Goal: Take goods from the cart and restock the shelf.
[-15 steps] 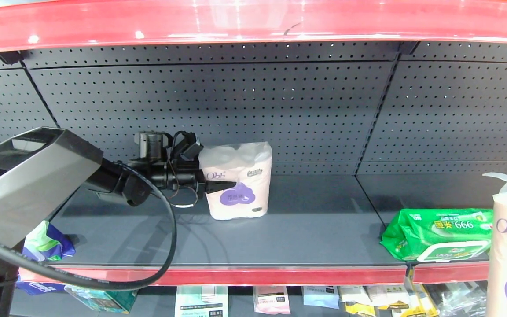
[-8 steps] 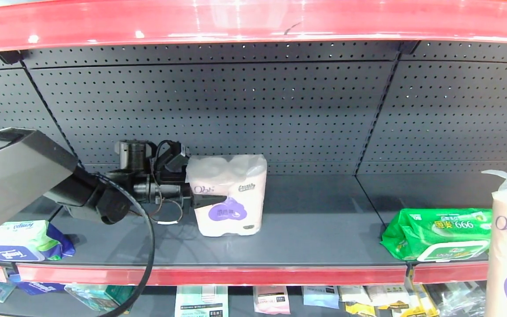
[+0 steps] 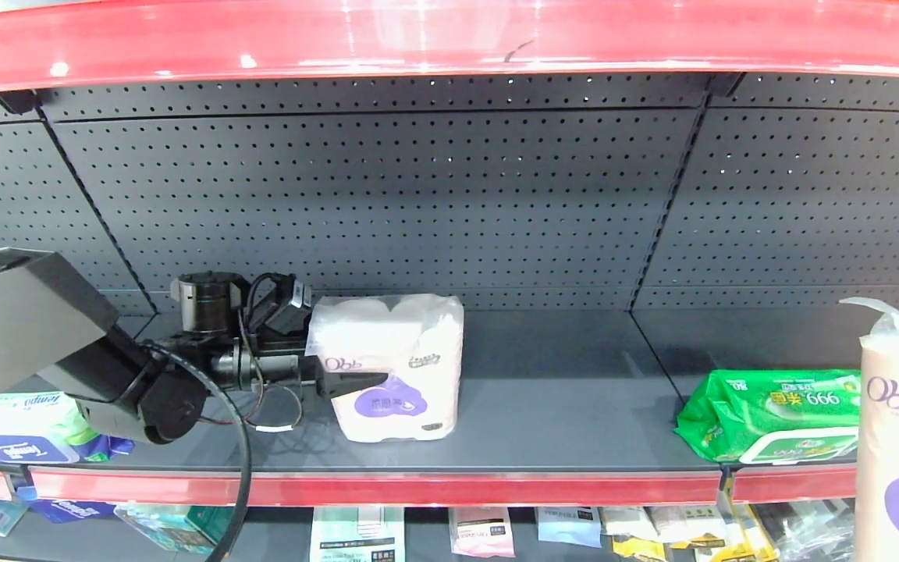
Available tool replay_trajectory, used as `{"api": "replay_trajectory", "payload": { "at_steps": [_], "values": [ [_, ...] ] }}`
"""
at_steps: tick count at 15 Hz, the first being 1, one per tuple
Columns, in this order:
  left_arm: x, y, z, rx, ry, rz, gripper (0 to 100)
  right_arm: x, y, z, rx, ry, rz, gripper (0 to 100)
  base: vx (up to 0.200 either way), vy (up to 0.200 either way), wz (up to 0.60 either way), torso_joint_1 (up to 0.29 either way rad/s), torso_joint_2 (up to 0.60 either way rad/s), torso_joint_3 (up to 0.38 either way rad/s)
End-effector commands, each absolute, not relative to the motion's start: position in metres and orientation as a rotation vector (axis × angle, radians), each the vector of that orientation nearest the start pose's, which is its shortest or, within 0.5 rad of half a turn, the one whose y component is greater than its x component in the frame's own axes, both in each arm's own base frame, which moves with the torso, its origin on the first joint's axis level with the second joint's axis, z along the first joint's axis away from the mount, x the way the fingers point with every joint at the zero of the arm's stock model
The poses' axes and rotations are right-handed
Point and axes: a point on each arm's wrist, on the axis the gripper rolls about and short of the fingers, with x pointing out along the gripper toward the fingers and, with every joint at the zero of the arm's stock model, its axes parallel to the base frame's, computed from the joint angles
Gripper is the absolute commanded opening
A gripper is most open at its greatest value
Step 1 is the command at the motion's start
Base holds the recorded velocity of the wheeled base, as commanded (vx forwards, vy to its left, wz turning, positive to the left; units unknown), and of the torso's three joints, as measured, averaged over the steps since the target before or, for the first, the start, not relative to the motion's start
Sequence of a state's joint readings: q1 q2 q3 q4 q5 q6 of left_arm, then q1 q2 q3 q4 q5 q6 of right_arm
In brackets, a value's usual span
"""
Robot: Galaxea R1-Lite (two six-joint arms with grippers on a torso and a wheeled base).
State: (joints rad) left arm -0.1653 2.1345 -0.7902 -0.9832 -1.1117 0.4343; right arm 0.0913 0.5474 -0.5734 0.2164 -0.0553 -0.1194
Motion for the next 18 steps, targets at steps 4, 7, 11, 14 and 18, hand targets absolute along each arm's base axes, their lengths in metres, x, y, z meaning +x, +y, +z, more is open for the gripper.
{"api": "replay_trajectory", "payload": {
  "at_steps": [4, 7, 11, 14, 18],
  "values": [
    [0.328, -0.075, 0.063, 0.169, 0.075, -1.349, 0, 0.017, 0.0, 0.217, -0.134, 0.187, 0.045, 0, 0.0, 0.0, 0.0, 0.0, 0.0, 0.0],
    [0.323, -0.074, 0.06, 0.162, 0.078, -1.36, 0, 0.017, 0.0, 0.219, -0.132, 0.18, 0.04, 0, 0.0, 0.0, 0.0, 0.0, 0.0, 0.0],
    [0.321, -0.074, 0.059, 0.154, 0.071, -1.385, 0, 0.016, 0.0, 0.221, -0.131, 0.173, 0.038, 0, 0.0, 0.0, 0.0, 0.0, 0.0, 0.0],
    [0.321, -0.074, 0.059, 0.15, 0.061, -1.405, 0, 0.016, 0.0, 0.223, -0.131, 0.168, 0.038, 0, 0.0, 0.0, 0.0, 0.0, 0.0, 0.0],
    [0.32, -0.075, 0.058, 0.14, 0.06, -1.427, 0, 0.017, 0.0, 0.223, -0.131, 0.171, 0.038, 0, 0.0, 0.0, 0.0, 0.0, 0.0, 0.0]
  ]
}}
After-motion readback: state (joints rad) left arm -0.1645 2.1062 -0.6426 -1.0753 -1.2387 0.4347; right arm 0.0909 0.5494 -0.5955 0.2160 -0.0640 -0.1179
